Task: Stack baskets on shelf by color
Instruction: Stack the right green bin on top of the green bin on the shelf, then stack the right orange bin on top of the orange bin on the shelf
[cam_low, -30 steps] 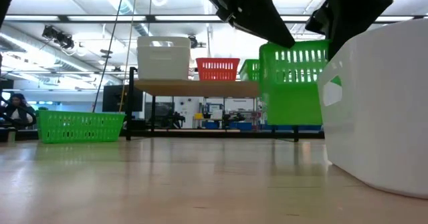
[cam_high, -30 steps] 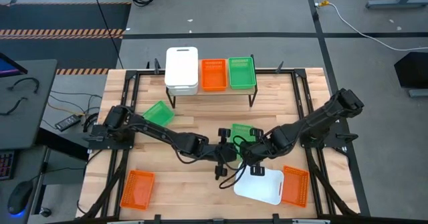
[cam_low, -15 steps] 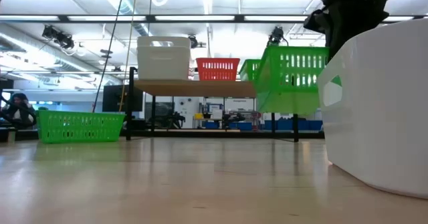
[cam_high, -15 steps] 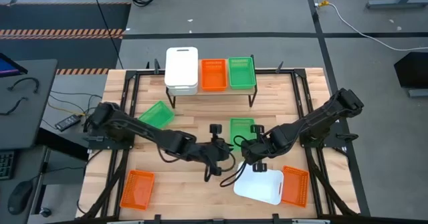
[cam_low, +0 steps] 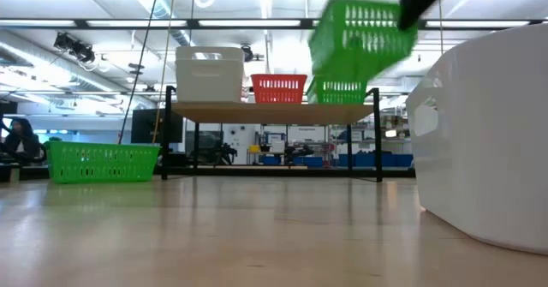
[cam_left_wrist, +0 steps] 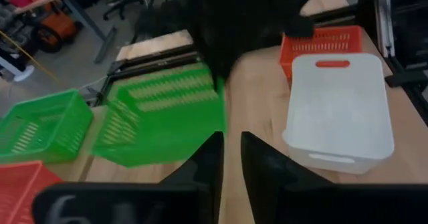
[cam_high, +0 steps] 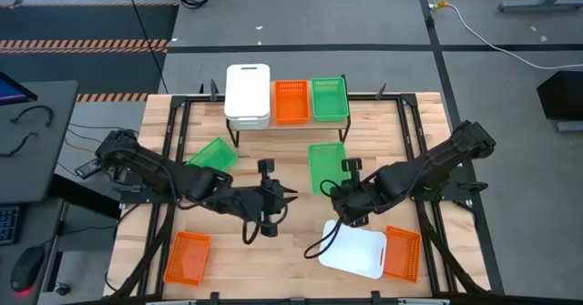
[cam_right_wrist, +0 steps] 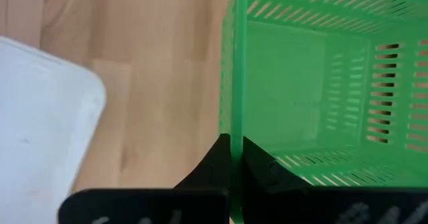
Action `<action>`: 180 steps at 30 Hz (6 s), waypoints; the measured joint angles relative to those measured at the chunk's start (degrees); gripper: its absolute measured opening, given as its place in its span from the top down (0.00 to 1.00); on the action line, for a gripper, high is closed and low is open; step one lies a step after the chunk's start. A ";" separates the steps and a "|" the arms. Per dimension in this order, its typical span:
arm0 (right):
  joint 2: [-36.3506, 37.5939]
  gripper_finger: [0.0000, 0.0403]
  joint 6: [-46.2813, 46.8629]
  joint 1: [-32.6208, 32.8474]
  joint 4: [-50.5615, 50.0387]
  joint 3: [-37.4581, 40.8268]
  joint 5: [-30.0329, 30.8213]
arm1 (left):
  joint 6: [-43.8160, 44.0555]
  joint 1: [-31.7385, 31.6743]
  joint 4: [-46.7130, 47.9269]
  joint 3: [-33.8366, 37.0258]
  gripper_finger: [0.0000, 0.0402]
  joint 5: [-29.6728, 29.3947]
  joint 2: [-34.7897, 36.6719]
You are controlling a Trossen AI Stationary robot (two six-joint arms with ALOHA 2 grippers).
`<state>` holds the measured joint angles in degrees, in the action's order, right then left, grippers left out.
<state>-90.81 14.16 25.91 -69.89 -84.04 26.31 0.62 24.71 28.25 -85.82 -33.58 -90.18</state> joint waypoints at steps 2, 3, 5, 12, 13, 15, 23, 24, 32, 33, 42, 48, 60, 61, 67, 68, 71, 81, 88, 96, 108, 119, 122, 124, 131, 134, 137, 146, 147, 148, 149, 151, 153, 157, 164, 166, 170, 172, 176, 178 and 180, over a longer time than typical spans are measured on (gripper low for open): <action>0.00 0.98 -2.20 -0.54 -2.80 -3.84 1.77 | 0.26 0.13 0.53 0.09 0.87 0.16 -0.08; 0.00 0.98 -3.24 -0.98 -4.48 -5.76 2.49 | 0.28 0.35 0.63 0.09 0.88 0.15 -0.08; 0.00 0.98 -5.65 -2.36 -7.14 -9.44 3.35 | 0.57 0.70 0.48 0.09 0.89 0.13 -0.12; 0.04 0.98 -18.92 -10.18 -10.36 -19.26 4.03 | -1.99 2.31 -15.60 10.05 0.94 -0.13 0.60; 0.09 0.98 -20.91 -11.66 -10.25 -20.01 3.75 | -2.36 2.31 -18.23 12.50 0.95 -0.08 1.20; 0.13 0.98 -24.32 -14.90 -10.34 -21.11 2.27 | -1.98 2.09 -24.48 17.33 0.97 -0.14 2.54; 0.13 0.98 -33.88 -28.68 -10.80 -21.67 -5.45 | -1.33 1.18 -42.37 34.24 0.97 -0.29 9.52; 0.13 0.98 -34.73 -30.33 -10.80 -21.67 -5.91 | -1.12 1.19 -43.29 36.00 0.96 -0.32 10.43; 0.13 0.98 -40.70 -41.68 -8.08 -21.67 -12.30 | 0.20 0.96 -45.35 44.70 0.98 -2.63 20.96; 0.13 0.98 -41.48 -42.70 -7.66 -21.67 -13.18 | 0.16 0.96 -45.22 45.29 0.98 -2.63 22.13; -0.04 0.98 -47.37 -48.72 -5.75 -21.67 -18.86 | 0.01 0.68 -45.58 49.49 0.94 -2.63 28.46; -0.04 0.98 -48.22 -51.34 -5.52 -21.49 -22.74 | -0.26 0.19 -46.18 49.66 0.95 -2.60 29.60; -0.08 0.98 -48.27 -52.82 -2.48 -13.39 -23.00 | -0.21 0.26 -46.43 49.66 0.94 -2.60 29.64; -0.08 0.98 -48.31 -52.80 -1.98 -13.15 -22.99 | -0.21 0.26 -46.41 49.66 0.94 -2.60 29.64; -0.08 0.98 -47.43 -52.94 -2.09 -13.01 -22.96 | -0.19 0.26 -46.41 49.66 0.96 -2.60 29.64; -0.08 0.98 -47.14 -52.95 -2.28 -13.01 -22.97 | -0.17 0.26 -46.43 49.66 0.96 -2.60 29.64; -0.08 0.94 -45.83 -52.94 -2.24 -13.01 -23.01 | -0.09 0.26 -46.43 49.66 0.96 -2.60 29.64; -0.08 0.79 -41.54 -52.89 -2.33 -13.01 -23.43 | 0.20 0.26 -46.43 49.66 0.95 -2.60 29.64; -0.08 0.74 -39.42 -52.31 -2.13 -13.01 -25.45 | 0.22 0.26 -46.43 49.66 0.96 -2.60 29.62; -0.08 0.73 -36.36 -50.48 -2.16 -13.01 -28.09 | 0.24 0.26 -46.45 49.65 0.94 -2.60 29.60; 1.05 0.73 -34.83 -38.49 -10.77 -13.01 -26.35 | 0.27 0.22 -45.15 49.62 0.95 -3.10 29.60; 1.12 0.73 -23.31 -19.93 -10.76 -13.01 -26.42 | 3.56 0.52 -40.95 49.62 0.88 -3.24 29.60; 1.14 0.73 -20.03 -15.37 -10.99 -12.46 -26.37 | 4.93 0.52 -39.74 49.62 0.86 -3.26 29.60; 1.14 0.73 -17.95 -12.50 -11.26 -11.45 -26.52 | 5.33 0.52 -39.65 49.62 0.84 -3.26 29.60; 1.14 0.73 -7.14 -4.09 -9.91 -6.11 -27.20 | 6.00 0.55 -39.56 49.62 0.80 -3.24 29.60; 1.12 0.73 -4.83 -0.53 -8.01 -4.54 -28.19 | 6.28 0.55 -39.39 49.62 0.80 -3.24 29.60; 1.12 0.73 -4.65 3.25 -3.32 -2.54 -28.98 | 6.32 0.65 -38.82 49.62 0.80 -3.00 29.60; 0.81 0.73 6.40 12.52 5.38 5.14 -29.42 | 8.25 0.66 -38.59 49.62 0.80 -1.14 29.60; 0.81 0.73 8.77 13.23 4.51 5.61 -29.46 | 8.65 0.64 -38.64 49.62 0.80 -0.35 29.60; 0.81 0.73 11.44 13.87 3.84 6.02 -29.45 | 9.27 0.66 -38.62 49.62 0.79 0.34 29.60; 0.81 0.73 14.06 14.47 3.57 6.28 -29.58 | 9.46 0.66 -38.62 49.62 0.79 0.94 29.60; 0.81 0.73 20.18 15.50 3.29 6.78 -29.60 | 10.04 0.68 -38.65 49.62 0.80 1.52 29.43; 0.81 0.73 28.16 16.30 1.85 7.08 -29.13 | 10.78 1.02 -38.59 49.62 0.80 1.79 29.42; 0.81 0.73 43.32 17.33 -2.96 7.12 -29.20 | 11.02 2.48 -38.61 49.62 0.82 1.88 29.42; 0.81 0.73 51.55 22.62 -5.17 7.12 -27.38 | 11.22 5.61 -38.62 49.62 0.83 0.74 29.42; 0.81 0.73 54.99 23.87 -7.87 7.12 -25.63 | 11.22 6.14 -38.65 49.62 0.83 0.06 29.42; 0.81 0.73 59.10 26.14 -11.71 7.25 -23.90 | 11.23 7.00 -38.65 49.62 0.83 -0.30 29.42; 0.83 0.73 60.25 26.76 -11.00 8.40 -23.14 | 11.23 7.39 -38.65 49.62 0.83 -0.29 29.42; 0.83 0.73 62.36 27.43 -7.54 13.41 -24.32 | 11.24 8.25 -38.69 49.62 0.83 -0.31 29.40; 0.81 0.72 62.83 27.54 -5.47 16.19 -26.06 | 11.24 8.73 -38.69 49.62 0.84 -0.39 29.40; 0.81 0.71 62.80 27.54 -4.16 18.62 -26.28 | 11.24 9.06 -38.67 49.62 0.84 -0.88 29.40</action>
<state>-90.00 76.96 53.45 -74.04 -65.42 0.03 11.86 33.77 -10.41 -36.21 -34.46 -60.77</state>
